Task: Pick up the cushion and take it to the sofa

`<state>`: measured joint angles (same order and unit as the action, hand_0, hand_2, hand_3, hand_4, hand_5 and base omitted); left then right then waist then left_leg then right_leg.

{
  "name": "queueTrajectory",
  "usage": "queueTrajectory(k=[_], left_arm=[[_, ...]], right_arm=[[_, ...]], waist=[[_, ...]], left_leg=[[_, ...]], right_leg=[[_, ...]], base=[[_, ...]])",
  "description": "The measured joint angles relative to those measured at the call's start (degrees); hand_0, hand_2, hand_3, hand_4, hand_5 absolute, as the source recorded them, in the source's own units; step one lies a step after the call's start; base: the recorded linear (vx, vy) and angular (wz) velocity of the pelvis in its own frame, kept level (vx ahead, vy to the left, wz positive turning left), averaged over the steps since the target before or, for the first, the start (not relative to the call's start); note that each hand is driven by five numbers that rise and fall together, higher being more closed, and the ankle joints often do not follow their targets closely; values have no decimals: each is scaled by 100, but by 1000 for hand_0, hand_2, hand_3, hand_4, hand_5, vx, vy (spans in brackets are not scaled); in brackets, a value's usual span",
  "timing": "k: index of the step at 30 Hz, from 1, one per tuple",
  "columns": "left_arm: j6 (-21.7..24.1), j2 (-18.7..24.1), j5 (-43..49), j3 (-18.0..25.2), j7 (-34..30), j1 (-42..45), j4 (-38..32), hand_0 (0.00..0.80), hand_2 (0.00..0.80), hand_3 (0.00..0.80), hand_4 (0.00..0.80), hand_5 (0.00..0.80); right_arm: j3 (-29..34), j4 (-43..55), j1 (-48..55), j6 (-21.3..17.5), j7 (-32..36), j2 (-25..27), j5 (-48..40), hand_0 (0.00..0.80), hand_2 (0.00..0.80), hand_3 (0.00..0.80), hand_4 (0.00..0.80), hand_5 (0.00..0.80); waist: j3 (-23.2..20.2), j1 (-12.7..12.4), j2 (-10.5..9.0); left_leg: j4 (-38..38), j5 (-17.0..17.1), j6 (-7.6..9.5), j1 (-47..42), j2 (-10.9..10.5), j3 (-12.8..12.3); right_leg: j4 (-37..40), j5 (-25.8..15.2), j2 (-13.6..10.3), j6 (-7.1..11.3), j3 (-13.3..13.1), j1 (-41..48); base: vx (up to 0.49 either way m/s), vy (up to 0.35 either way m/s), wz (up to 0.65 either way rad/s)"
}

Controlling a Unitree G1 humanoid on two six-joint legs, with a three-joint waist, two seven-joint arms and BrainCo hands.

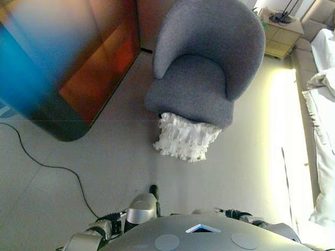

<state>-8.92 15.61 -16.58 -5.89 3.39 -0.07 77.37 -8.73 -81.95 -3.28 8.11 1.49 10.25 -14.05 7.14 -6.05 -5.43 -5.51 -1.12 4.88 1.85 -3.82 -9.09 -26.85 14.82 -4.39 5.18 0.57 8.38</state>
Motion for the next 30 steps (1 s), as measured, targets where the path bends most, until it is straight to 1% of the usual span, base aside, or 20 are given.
queueTrajectory(k=[1, 2, 4, 5, 6, 8, 9, 10, 11, 12, 13, 14, 15, 16, 17, 18, 20, 21, 25, 30], left_arm=[[-21, 32, 4, 2, 4, -23, -27, 0, 0, 0, 0, 0], [-44, 45, 13, -14, -2, -26, -28, 0, 0, 0, 0, 0], [-43, 71, 26, -89, -13, -27, -46, 0, 0, 0, 0, 0], [-51, 123, 167, -292, -16, -38, -155, 0, 0, 0, 0, 0], [-54, 136, 234, -306, -37, -102, -183, 0, 0, 0, 0, 0], [-116, 90, 233, -391, -103, -299, -185, 0, 0, 0, 0, 0], [-128, 82, 233, -394, -110, -329, -185, 0, 0, 0, 0, 0], [-214, 38, 232, -411, -126, -463, -185, 0, 0, 0, 0, 0], [-279, 24, 233, -415, -128, -554, -182, 0, 0, 0, 0, 0], [-294, 22, 233, -416, -128, -569, -176, 0, 0, 0, 0, 0], [-345, 20, 234, -405, -138, -488, -117, 0, 0, 0, 0, 0], [-374, 49, 236, -396, -150, -393, -95, 0, 0, 0, 0, 0], [-391, 95, 237, -395, -153, -305, -69, 0, 0, 0, 0, 0], [-390, 35, 238, -400, -135, -174, -38, 0, 0, 0, 0, 0], [-394, -58, 233, -410, -143, -129, 6, 0, 0, 0, 0, 0], [-384, -172, 232, -406, -129, -131, 31, 0, 0, 0, 0, 0], [-342, -293, 230, -398, -116, -136, 46, 0, 0, 0, 0, 0], [-313, -331, 230, -381, -104, -143, 50, 0, 0, 0, 0, 0], [-255, -330, 230, -351, -63, -194, 109, 0, 0, 0, 0, 0], [-182, -280, 204, 41, 72, -177, 199, 0, 0, 0, 0, 0]], right_arm=[[3, 55, 19, -44, 49, -23, 13, 0, 0, 0, 0, 0], [-13, 99, 38, -77, 80, -23, 12, 0, 0, 0, 0, 0], [-83, 199, 63, -117, 87, -15, 8, 0, 0, 0, 0, 0], [-110, 444, 18, -213, 54, -1, -29, 0, 0, 0, 0, 0], [-107, 563, -17, -236, 42, 11, -80, 0, 0, 0, 0, 0], [-106, 738, -202, -260, -11, 92, -137, 0, 0, 0, 0, 0], [-106, 759, -216, -268, -19, 102, -140, 0, 0, 0, 0, 0], [-121, 795, -262, -312, -84, 144, -168, 0, 0, 0, 0, 0], [-121, 827, -250, -330, -113, 152, -247, 0, 0, 0, 0, 0], [-121, 829, -238, -334, -115, 154, -252, 0, 0, 0, 0, 0], [-112, 882, -162, -402, -144, 160, -367, 0, 0, 0, 0, 0], [-119, 897, -63, -457, -173, 147, -370, 0, 0, 0, 0, 0], [-116, 887, 71, -459, -175, 121, -371, 0, 0, 0, 0, 0], [-95, 870, 213, -469, -192, 165, -371, 0, 0, 0, 0, 0], [-67, 863, 319, -492, -211, 229, -371, 0, 0, 0, 0, 0], [-49, 856, 364, -518, -215, 338, -364, 0, 0, 0, 0, 0], [73, 860, 335, -561, -212, 449, -341, 0, 0, 0, 0, 0], [147, 860, 341, -567, -210, 474, -290, 0, 0, 0, 0, 0], [131, 871, 334, -571, -157, 492, -103, 0, 0, 0, 0, 0], [25, 877, 315, -531, 87, 448, 213, 0, 0, 0, 0, 0]], waist=[[-32, -4, -34], [-59, -13, -36], [-200, 29, -8], [-288, 41, 61], [-292, 59, 100], [-265, 77, 390], [-238, 77, 448], [-190, 140, 580], [-173, 264, 606], [-172, 277, 605], [-186, 366, 570], [-256, 434, 427], [-358, 513, 217], [-420, 537, 127], [-493, 532, 275], [-504, 543, 308], [-360, 545, 458], [-322, 570, 515], [-164, 673, 695], [-172, 644, 656]], left_leg=[[-48, -130, 38, -74, -67, -15], [-27, -217, 34, -208, -128, 53], [124, -213, 56, -351, -144, 89], [375, -118, 69, -492, -120, 148], [406, -75, 34, -527, -72, 204], [486, -78, 9, -571, 181, 299], [491, -78, 9, -586, 221, 296], [527, -102, -9, -677, 382, 314], [635, -153, -82, -809, 456, 364], [654, -173, -81, -837, 463, 363], [735, -192, -332, -1025, 519, 321], [792, -311, -452, -1130, 495, 306], [842, -372, -550, -1265, 418, 330], [865, -445, -671, -1437, 512, 374], [819, -476, -717, -1448, 625, 370], [739, -548, -820, -1414, 787, 355], [646, -607, -976, -1402, 961, 357], [596, -624, -1000, -1392, 985, 357], [396, -761, -1019, -1413, 1027, 454], [341, -863, -970, -1403, 1069, 475]], right_leg=[[-649, -68, -111, 114, -30, -165], [-885, -202, -129, 249, -34, -215], [-1095, -403, -151, 369, -45, -309], [-1440, -580, -138, 429, 30, -545], [-1474, -378, -145, 343, 119, -701], [-957, -54, -180, 216, 624, -1126], [-863, -54, -176, 218, 665, -1171], [-300, -113, -187, 211, 836, -1480], [106, -188, -268, 182, 973, -1683], [179, -217, -280, 172, 992, -1720], [853, -608, -355, 107, 1094, -1821], [1364, -997, -408, 150, 1083, -1804], [1701, -1509, -488, 50, 1020, -1763], [1821, -1775, -390, -290, 1032, -1550], [1983, -1790, -244, -322, 1089, -1444], [2046, -1751, -104, -387, 1103, -1448], [2121, -1774, 43, -456, 1157, -1345], [2119, -1759, 68, -480, 1175, -1329], [1934, -1623, 39, -465, 1265, -1209], [1357, -1208, -74, -473, 1368, -1403]], base=[[561, 74, -2], [459, 72, 5], [411, 100, 15], [406, 101, 15], [341, 72, 5], [244, 25, -12], [227, -11, -15], [254, -37, 2], [240, -58, 4], [286, -87, 7], [298, -93, 0], [343, -94, -2], [265, -68, 7], [334, -98, 6], [343, -114, 1], [354, -132, -8], [325, -176, -2], [347, -227, 8], [323, -294, 17], [262, -290, 15]])
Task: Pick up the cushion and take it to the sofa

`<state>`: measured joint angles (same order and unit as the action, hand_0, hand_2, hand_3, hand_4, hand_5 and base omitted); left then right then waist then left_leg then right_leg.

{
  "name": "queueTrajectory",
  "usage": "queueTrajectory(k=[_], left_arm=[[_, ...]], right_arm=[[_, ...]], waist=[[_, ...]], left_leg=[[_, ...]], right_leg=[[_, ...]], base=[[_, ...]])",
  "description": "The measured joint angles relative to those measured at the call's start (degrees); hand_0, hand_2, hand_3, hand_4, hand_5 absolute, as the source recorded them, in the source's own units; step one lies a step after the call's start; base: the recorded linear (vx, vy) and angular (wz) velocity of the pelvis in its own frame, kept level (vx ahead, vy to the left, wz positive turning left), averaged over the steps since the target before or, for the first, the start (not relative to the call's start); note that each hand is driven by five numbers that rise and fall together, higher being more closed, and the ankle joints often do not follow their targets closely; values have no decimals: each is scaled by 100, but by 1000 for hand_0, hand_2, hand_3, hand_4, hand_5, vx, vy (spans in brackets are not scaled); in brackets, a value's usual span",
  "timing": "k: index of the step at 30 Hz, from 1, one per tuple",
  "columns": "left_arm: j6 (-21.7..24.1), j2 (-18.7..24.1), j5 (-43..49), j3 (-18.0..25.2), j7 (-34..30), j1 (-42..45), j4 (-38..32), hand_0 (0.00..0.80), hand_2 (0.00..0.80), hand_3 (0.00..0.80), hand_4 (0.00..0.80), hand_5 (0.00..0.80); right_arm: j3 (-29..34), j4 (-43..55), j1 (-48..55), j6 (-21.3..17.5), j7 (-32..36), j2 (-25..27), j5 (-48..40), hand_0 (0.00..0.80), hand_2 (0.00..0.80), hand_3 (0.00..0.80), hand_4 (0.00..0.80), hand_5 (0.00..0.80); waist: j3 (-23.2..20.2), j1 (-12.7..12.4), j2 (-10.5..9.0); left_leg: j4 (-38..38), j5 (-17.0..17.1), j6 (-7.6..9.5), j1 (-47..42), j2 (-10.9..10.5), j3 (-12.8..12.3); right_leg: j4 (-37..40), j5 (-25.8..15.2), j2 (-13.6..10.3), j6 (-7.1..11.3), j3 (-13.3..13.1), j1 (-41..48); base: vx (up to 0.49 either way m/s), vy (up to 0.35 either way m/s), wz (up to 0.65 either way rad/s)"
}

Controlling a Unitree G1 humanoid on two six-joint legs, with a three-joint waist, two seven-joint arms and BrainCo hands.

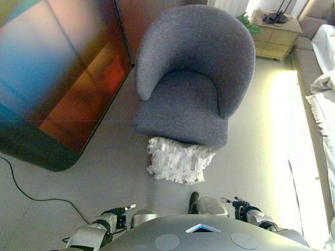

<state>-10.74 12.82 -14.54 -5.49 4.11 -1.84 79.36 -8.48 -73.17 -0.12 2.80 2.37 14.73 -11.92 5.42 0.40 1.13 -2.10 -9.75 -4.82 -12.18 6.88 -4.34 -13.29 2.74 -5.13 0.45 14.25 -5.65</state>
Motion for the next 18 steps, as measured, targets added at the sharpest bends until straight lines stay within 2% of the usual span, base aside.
queueTrajectory(k=[1, 2, 3, 4, 5, 7, 9, 11, 12, 14, 15, 16, 18], left_arm=[[12, 27, 0, 60, 7, 63, 49, 0, 0, 0, 0, 0], [45, 54, 0, 77, 9, 132, 63, 0, 0, 0, 0, 0], [84, 92, 0, 72, 11, 136, 68, 0, 0, 0, 0, 0], [122, 85, -6, 67, 10, 108, 52, 0, 0, 0, 0, 0], [165, 53, -85, 38, 11, 90, 24, 0, 0, 0, 0, 0], [225, 28, -144, -105, -8, 78, -58, 0, 0, 0, 0, 0], [297, -39, -204, -252, -2, 4, -200, 0, 0, 0, 0, 0], [330, -61, -206, -267, 1, -64, -228, 0, 0, 0, 0, 0], [339, -61, -193, -360, -22, -76, -276, 0, 0, 0, 0, 0], [371, -128, -191, -469, -78, -68, -331, 0, 0, 0, 0, 0], [379, -206, -184, -536, -89, -72, -372, 0, 0, 0, 0, 0], [393, -224, -181, -619, -80, -77, -404, 0, 0, 0, 0, 0], [438, -120, -178, -740, -58, -146, -449, 0, 0, 0, 0, 0]], right_arm=[[-52, 2, -15, 0, 32, -5, 2, 0, 0, 0, 0, 0], [-84, 5, -36, 8, 61, -7, 4, 0, 0, 0, 0, 0], [-112, 3, -63, 39, 78, -24, 4, 0, 0, 0, 0, 0], [-140, 3, -102, 93, 52, -14, -2, 0, 0, 0, 0, 0], [-172, -6, -152, 144, -15, 20, -5, 0, 0, 0, 0, 0], [-277, -2, -251, 149, -111, 127, -7, 0, 0, 0, 0, 0], [-286, 5, -314, 143, -218, 220, -48, 0, 0, 0, 0, 0], [-289, 3, -311, 144, -270, 194, -121, 0, 0, 0, 0, 0], [-289, 5, -309, 139, -278, 162, -131, 0, 0, 0, 0, 0], [-289, 11, -311, 129, -304, 221, -137, 0, 0, 0, 0, 0], [-282, -8, -294, 112, -359, 281, -166, 0, 0, 0, 0, 0], [-287, -28, -293, 80, -429, 257, -226, 0, 0, 0, 0, 0], [-330, 0, -322, -44, -485, 128, -288, 0, 0, 0, 0, 0]], waist=[[-41, 12, -64], [-54, 6, -46], [-43, -32, -126], [-29, -140, -171], [-14, -199, -267], [28, -288, -178], [106, -277, 26], [130, -287, 97], [136, -281, 128], [130, -290, 249], [131, -278, 368], [145, -280, 366], [200, -265, 183]], left_leg=[[-87, -32, -35, 31, 40, -11], [-372, -81, -146, 177, 125, -35], [-850, -90, -151, 435, 109, -49], [-1508, -81, -154, 837, 86, -66], [-1938, -9, -129, 1141, 106, -208], [-1413, 82, -3, 1240, 195, -384], [-871, 356, -46, 1408, 330, -450], [-373, 688, -101, 1474, 356, -393], [15, 892, -76, 1406, 354, -303], [203, 965, 30, 1347, 358, -306], [296, 1182, -53, 1251, 358, -335], [316, 1263, -240, 1179, 265, -419], [297, 1204, -146, 1200, 44, -542]], right_leg=[[-95, 112, 1, -47, 41, -48], [-93, 168, 46, -81, 109, -59], [0, 166, 35, -103, 121, -54], [242, 85, 16, -176, 134, 25], [551, -145, -57, -246, 185, 176], [949, -319, -131, -231, 402, 337], [1071, -326, -180, -211, 520, 354], [1148, -372, -220, -136, 517, 388], [1180, -403, -234, -55, 484, 359], [1178, -440, -227, 76, 453, 349], [1174, -467, -223, 189, 411, 349], [1165, -487, -328, 307, 315, 342], [1181, -562, -530, 451, 188, 250]], base=[[91, -174, 19], [74, -175, 21], [15, -31, 14], [9, 79, -8], [32, 157, -12], [42, 171, 6], [105, 176, 28], [139, 199, 17], [129, 194, -2], [138, 226, -16], [59, 197, -27], [-54, 147, -36], [-223, 87, -32]])
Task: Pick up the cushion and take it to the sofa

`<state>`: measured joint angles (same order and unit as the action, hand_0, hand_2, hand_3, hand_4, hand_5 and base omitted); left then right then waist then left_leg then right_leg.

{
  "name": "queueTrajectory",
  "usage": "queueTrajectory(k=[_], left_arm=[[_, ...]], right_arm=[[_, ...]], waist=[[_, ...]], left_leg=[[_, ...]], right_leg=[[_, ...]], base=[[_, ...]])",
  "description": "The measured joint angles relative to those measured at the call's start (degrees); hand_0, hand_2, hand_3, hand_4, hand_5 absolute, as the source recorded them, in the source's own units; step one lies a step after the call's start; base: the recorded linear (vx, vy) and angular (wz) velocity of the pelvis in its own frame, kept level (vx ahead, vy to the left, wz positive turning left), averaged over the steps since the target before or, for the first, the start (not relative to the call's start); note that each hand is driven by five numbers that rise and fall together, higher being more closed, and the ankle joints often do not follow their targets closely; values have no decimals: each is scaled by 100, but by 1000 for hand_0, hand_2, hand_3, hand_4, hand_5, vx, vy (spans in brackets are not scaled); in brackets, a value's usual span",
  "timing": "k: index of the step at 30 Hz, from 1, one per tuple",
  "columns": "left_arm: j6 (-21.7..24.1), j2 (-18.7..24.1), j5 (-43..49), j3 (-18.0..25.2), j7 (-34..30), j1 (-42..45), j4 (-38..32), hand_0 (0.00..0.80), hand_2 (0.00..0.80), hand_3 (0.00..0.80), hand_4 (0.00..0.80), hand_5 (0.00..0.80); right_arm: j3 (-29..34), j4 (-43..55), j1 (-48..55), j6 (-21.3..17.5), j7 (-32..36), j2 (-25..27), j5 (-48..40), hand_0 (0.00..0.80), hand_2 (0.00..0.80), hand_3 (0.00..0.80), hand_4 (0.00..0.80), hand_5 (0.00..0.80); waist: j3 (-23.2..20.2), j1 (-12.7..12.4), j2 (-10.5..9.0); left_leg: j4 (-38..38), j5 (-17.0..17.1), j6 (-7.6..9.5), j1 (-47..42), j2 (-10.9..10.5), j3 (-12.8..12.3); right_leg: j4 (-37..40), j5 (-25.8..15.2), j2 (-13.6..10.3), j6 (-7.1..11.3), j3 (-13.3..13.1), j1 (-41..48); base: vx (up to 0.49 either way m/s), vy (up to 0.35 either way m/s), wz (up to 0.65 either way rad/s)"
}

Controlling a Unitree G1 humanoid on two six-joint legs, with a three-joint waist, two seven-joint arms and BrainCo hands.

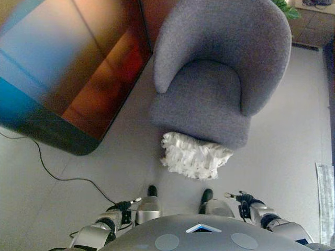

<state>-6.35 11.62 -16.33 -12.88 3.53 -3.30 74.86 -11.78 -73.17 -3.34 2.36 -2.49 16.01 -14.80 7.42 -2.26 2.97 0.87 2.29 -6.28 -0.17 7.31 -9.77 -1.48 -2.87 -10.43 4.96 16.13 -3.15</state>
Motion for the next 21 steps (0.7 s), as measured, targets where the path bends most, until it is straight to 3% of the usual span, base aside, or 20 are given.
queueTrajectory(k=[2, 4, 8, 12, 16, 21], left_arm=[[113, 216, -37, -176, 176, -385, -80, 0, 0, 0, 0, 0], [243, 392, -167, -187, 433, -870, -135, 0, 0, 0, 0, 0], [872, 482, -679, -329, 1006, -1869, -269, 0, 0, 0, 0, 0], [1605, 562, -1018, -429, 1283, -2390, -583, 0, 0, 0, 0, 0], [1624, 717, -1235, -449, 1394, -2651, -817, 0, 0, 0, 0, 0], [1452, 1134, -1581, -443, 1434, -2990, -1149, 0, 0, 0, 0, 0]], right_arm=[[-162, 88, -247, -206, -123, -163, -45, 0, 0, 0, 0, 0], [-269, 105, -638, -359, -197, -236, -56, 0, 0, 0, 0, 0], [-519, 124, -1661, -493, -418, -170, -53, 0, 0, 0, 0, 0], [-717, 119, -2768, -575, -995, 68, 69, 0, 0, 0, 0, 0], [-691, 217, -3227, -609, -1466, 638, 207, 0, 0, 0, 0, 0], [-474, 400, -3242, -1104, -1572, 1435, 277, 0, 0, 0, 0, 0]], waist=[[202, -9, -247], [563, -5, -341], [1248, 101, -290], [1846, 286, -157], [2229, 314, -78], [2274, 324, -79]], left_leg=[[-234, -47, 93, 403, -137, -112], [-557, -115, 145, 811, -165, -98], [-1425, -365, 140, 1736, -88, 132], [-1850, -353, 185, 2712, 13, 274], [-1919, -231, 188, 3247, 12, 278], [-1861, -149, 155, 3718, 11, 270]], right_leg=[[-140, -144, -191, 106, -156, -449], [-367, -202, -236, 100, -321, -838], [-774, -152, -224, 101, -718, -1561], [-1044, -216, -151, 0, -735, -2443], [-1122, -336, -139, -59, -766, -2986], [-1129, -423, -99, -82, -783, -3497]], base=[[-255, 18, -31], [-277, -68, -16], [-178, -129, -3], [-149, -58, 0], [-86, -8, -3], [-50, -16, -1]])
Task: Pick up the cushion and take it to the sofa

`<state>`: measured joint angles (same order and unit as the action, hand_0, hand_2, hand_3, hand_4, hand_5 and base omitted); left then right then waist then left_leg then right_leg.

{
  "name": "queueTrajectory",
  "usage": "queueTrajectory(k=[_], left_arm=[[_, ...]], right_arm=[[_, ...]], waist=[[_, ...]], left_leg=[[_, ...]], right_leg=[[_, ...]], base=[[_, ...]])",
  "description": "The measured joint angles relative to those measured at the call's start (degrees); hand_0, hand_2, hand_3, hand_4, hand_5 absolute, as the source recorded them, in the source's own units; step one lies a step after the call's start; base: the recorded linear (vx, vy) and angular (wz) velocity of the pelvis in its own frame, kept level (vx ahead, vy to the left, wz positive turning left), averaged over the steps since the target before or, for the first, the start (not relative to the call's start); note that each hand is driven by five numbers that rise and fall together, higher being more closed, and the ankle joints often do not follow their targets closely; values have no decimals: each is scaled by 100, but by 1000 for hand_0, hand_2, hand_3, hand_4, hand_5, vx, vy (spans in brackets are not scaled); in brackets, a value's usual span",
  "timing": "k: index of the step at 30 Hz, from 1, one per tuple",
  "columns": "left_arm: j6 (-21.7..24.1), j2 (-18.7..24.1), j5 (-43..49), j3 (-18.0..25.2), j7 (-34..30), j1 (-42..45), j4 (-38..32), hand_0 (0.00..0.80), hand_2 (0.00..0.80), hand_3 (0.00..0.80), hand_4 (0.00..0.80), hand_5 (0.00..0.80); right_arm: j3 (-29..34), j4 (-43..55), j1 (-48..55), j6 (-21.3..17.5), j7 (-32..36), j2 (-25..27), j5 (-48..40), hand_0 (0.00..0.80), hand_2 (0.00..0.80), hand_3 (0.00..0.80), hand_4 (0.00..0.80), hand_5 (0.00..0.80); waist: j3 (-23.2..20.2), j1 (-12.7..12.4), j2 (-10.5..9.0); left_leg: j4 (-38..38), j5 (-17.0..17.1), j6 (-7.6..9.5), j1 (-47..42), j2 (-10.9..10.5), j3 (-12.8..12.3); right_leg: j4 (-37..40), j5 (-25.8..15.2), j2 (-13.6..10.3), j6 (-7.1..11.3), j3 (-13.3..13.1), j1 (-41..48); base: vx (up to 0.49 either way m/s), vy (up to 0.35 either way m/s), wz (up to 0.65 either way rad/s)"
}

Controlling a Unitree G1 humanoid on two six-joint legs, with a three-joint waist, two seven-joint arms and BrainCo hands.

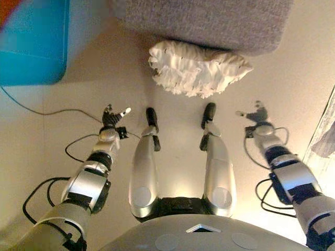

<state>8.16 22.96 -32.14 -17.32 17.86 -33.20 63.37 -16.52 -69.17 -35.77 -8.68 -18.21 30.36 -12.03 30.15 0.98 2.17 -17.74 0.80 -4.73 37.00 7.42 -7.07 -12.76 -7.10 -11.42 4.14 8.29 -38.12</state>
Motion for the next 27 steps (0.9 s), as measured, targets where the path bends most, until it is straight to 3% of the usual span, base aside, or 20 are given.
queueTrajectory(k=[6, 12, 13, 17, 27], left_arm=[[128, 96, 3, -2, 399, -247, -261, 0, 0, 0, 0, 0], [365, 145, 13, -22, 519, -678, -220, 0, 0, 0, 0, 0], [722, 406, 11, -72, 559, -932, -290, 0, 0, 0, 0, 0], [1018, 608, -5, -71, 562, -1218, -422, 0, 0, 0, 0, 0], [1014, 1146, -10, -474, 391, -2507, -206, 0, 0, 0, 0, 0]], right_arm=[[-54, 1719, 88, 234, -962, -166, 137, 0, 0, 0, 0, 0], [-111, 1633, -91, 390, -1367, -158, 139, 0, 0, 0, 0, 0], [-132, 1530, -396, 390, -1517, -92, 144, 0, 0, 0, 0, 0], [-169, 1499, -727, 302, -1520, 26, 186, 0, 0, 0, 0, 0], [-503, 1376, -1893, -115, -1477, 500, 155, 0, 0, 0, 0, 0]], waist=[[-3, 296, -13], [-1, 334, -17], [-1, 422, -18], [-1, 436, -18], [-2, 423, -18]], left_leg=[[-18, 59, -9, 833, 19, -27], [-123, 58, -13, 1283, 29, -24], [-213, 63, -8, 1603, 21, -26], [-396, 59, -10, 2021, 47, -14], [-1220, -29, -42, 3462, 120, 168]], right_leg=[[-156, -5, 30, -24, -113, -939], [-271, 3, 29, -35, -161, -1405], [-400, 16, 15, -42, -195, -1751], [-610, 42, 16, -81, -251, -2213], [-1438, 191, -1, -205, -296, -3629]], base=[[-27, 19, -5], [-1, 19, -1], [0, 0, 0], [-6, 3, -2], [-15, -6, 1]])
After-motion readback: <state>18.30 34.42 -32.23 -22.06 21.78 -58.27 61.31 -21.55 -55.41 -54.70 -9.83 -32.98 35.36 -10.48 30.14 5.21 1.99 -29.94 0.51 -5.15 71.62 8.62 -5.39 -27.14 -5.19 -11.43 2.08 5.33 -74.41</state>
